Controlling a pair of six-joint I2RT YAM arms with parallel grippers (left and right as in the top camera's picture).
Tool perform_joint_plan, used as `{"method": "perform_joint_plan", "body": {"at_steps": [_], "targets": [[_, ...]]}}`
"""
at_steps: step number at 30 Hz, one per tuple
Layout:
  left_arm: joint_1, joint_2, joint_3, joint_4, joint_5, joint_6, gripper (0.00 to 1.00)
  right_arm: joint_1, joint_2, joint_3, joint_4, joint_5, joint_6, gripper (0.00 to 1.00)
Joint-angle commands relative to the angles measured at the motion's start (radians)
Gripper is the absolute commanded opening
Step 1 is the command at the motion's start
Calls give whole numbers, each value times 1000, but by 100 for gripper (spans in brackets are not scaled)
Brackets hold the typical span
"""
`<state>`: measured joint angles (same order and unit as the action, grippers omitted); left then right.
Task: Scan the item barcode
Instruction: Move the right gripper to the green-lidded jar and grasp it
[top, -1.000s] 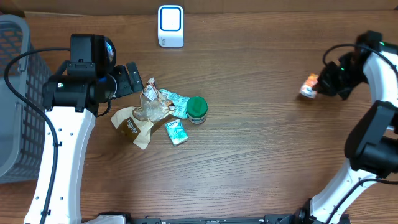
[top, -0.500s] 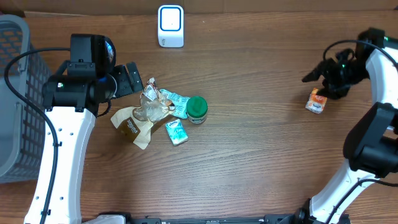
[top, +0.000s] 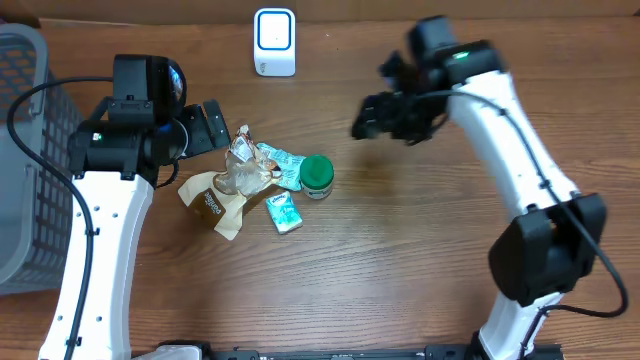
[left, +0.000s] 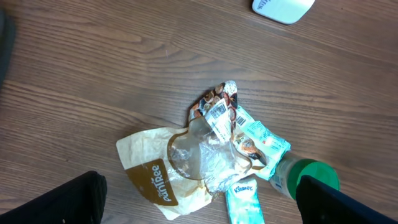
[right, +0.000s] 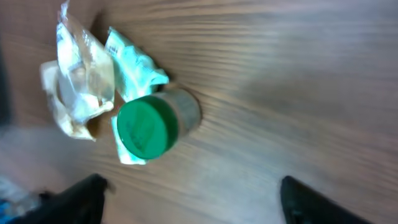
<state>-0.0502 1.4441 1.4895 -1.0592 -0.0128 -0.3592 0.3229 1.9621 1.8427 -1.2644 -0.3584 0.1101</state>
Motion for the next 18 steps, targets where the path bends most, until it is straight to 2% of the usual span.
{"method": "perform_joint_plan", "body": {"at_steps": [1, 5, 12, 18], "targets": [[5, -2, 17, 0, -13, 23, 100, 105, 2, -11, 44, 206, 9, 95], [5, -2, 17, 0, -13, 23, 99, 195, 32, -11, 90, 310, -5, 99], [5, -2, 17, 0, -13, 23, 99, 293, 93, -11, 101, 306, -146, 99], [5, -2, 17, 0, -13, 23, 100, 342, 127, -11, 130, 310, -161, 99]]}}
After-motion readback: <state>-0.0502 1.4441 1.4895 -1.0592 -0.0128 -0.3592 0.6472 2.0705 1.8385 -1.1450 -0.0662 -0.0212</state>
